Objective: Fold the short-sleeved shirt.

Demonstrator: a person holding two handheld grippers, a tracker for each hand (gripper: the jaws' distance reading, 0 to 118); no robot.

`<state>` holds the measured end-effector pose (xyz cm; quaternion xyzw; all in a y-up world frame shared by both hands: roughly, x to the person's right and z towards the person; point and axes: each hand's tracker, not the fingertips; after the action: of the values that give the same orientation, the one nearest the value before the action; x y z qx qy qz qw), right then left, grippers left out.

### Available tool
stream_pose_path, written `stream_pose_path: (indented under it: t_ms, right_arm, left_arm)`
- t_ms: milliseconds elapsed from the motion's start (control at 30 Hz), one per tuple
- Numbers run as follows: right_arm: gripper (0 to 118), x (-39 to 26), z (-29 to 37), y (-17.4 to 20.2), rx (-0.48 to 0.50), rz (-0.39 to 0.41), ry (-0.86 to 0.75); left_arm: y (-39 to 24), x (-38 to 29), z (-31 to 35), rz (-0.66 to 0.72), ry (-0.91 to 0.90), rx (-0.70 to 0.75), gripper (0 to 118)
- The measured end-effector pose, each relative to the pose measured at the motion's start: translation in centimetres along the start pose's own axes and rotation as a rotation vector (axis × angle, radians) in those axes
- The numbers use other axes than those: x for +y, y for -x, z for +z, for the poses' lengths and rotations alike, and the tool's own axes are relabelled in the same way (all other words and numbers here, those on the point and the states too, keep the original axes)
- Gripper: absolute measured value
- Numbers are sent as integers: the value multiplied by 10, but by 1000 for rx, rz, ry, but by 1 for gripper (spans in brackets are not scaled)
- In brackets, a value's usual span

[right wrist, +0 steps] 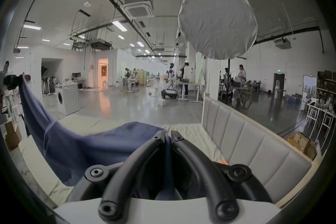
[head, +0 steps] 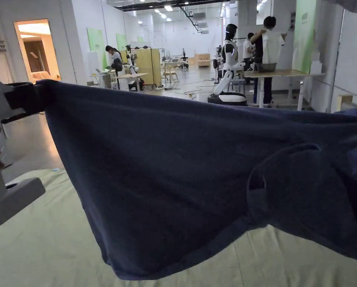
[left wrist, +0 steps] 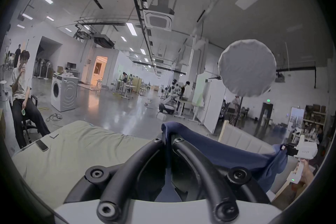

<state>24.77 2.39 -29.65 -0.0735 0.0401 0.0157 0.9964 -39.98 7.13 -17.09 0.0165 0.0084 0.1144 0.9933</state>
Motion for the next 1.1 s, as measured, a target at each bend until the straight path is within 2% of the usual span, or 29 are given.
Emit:
stream_pose_path:
  t_ms: [33,67,133,167,200,267,333,367,433,467,567,600,800,900,967,1100]
  right_arm:
    - [5,13,-7,-7,8,-23,0]
    - [5,24,11,9,-32,-38,-14]
    - [5,47,3,7,-37,-19,-35]
    - [5,24,14,10,-54,4,-55]
    - [5,46,19,22,23,128,-211]
    - [5,42,29,22,11,86,-191]
    - [5,37,39,22,14,109,-265]
    - [5,83,56,44,-96,51,-170]
    - [5,94,63,48,-113,66,-212]
    - [5,104,29,25,-94,42,-181]
    - [5,119,10,12,-110,36,-197]
    - [5,126,29,26,-95,106,-297]
    - [5,128,37,37,-109,117,-295]
    - [5,125,26,34,-94,112,-287]
    - [5,124,22,34,-97,115,-280]
    - [5,126,16,35,-105,111,-272]
  left_arm:
    - [-1,4,0,-2,2,1,5]
    - [-2,8,-1,-2,7,2,5]
    - [-3,17,-2,-5,-9,15,5]
    - [-2,21,-4,-9,-20,22,5]
    - [-1,25,-5,-7,-25,26,5]
    - [-6,32,-3,13,-31,20,5]
    - [-8,37,-5,4,-42,34,5]
    - [-9,40,-4,-8,-41,39,5]
    - [-8,45,-6,-21,-50,50,5]
    - [-8,46,-7,-12,-46,40,5]
    - [-14,51,-11,3,-57,34,5]
    - [-16,51,-12,2,-60,33,5]
    - [-26,53,-16,-47,-52,43,5]
    - [-29,51,-21,25,-50,-10,5]
    - [-30,51,-27,-32,-55,35,5]
    - [-28,48,-42,-55,-53,48,5]
